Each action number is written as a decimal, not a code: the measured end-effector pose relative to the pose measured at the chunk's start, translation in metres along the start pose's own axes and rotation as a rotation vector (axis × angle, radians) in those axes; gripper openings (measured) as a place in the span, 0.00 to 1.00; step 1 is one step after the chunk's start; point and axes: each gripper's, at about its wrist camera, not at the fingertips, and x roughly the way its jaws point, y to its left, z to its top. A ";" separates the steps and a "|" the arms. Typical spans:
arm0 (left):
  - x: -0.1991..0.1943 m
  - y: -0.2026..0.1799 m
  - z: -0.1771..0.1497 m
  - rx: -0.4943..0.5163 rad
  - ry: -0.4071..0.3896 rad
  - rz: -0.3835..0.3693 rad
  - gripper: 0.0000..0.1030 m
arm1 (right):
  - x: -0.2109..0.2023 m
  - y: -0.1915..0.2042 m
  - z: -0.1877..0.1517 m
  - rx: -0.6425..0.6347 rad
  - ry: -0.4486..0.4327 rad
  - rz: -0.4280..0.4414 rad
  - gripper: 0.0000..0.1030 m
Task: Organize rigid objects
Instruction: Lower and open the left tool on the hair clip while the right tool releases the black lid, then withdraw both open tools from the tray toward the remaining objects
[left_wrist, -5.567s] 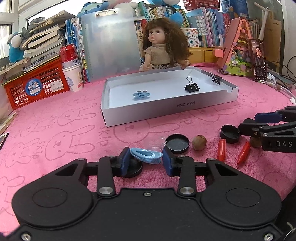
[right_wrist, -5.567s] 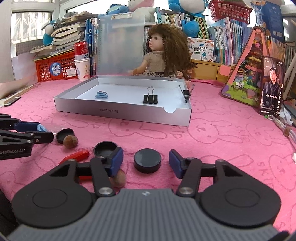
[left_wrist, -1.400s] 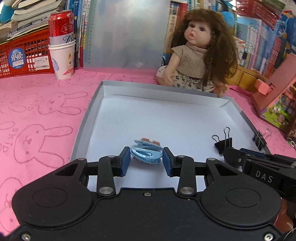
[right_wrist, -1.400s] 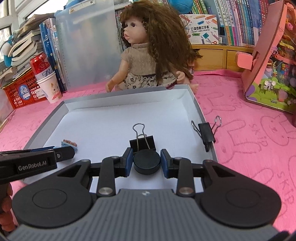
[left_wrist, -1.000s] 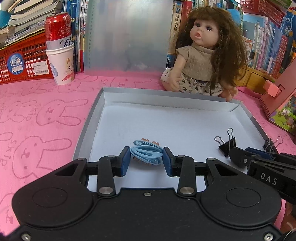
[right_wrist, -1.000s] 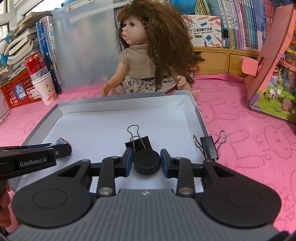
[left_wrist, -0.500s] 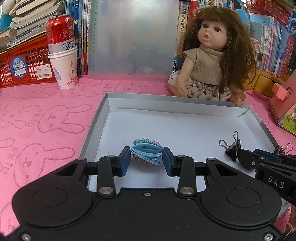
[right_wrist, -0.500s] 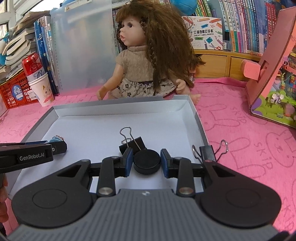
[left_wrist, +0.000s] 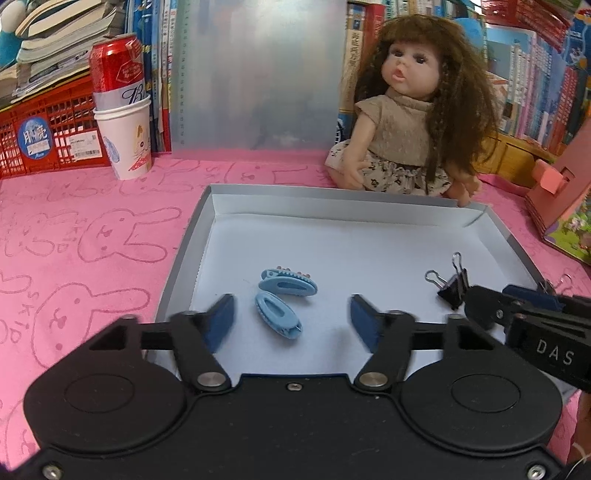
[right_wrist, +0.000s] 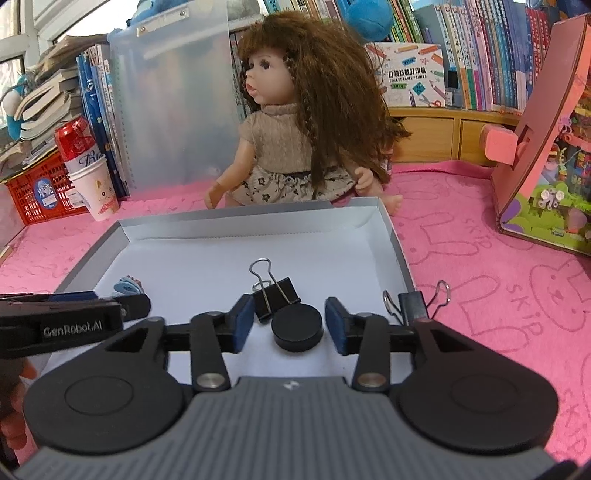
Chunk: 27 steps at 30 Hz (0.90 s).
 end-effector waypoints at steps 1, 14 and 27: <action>-0.002 -0.001 -0.001 0.007 -0.002 -0.002 0.74 | -0.002 0.000 0.000 -0.001 -0.006 0.002 0.64; -0.036 -0.002 -0.007 0.026 -0.033 -0.050 0.82 | -0.032 0.003 -0.004 -0.031 -0.067 0.018 0.86; -0.081 -0.002 -0.023 0.059 -0.088 -0.106 0.82 | -0.069 -0.002 -0.013 -0.076 -0.129 0.015 0.96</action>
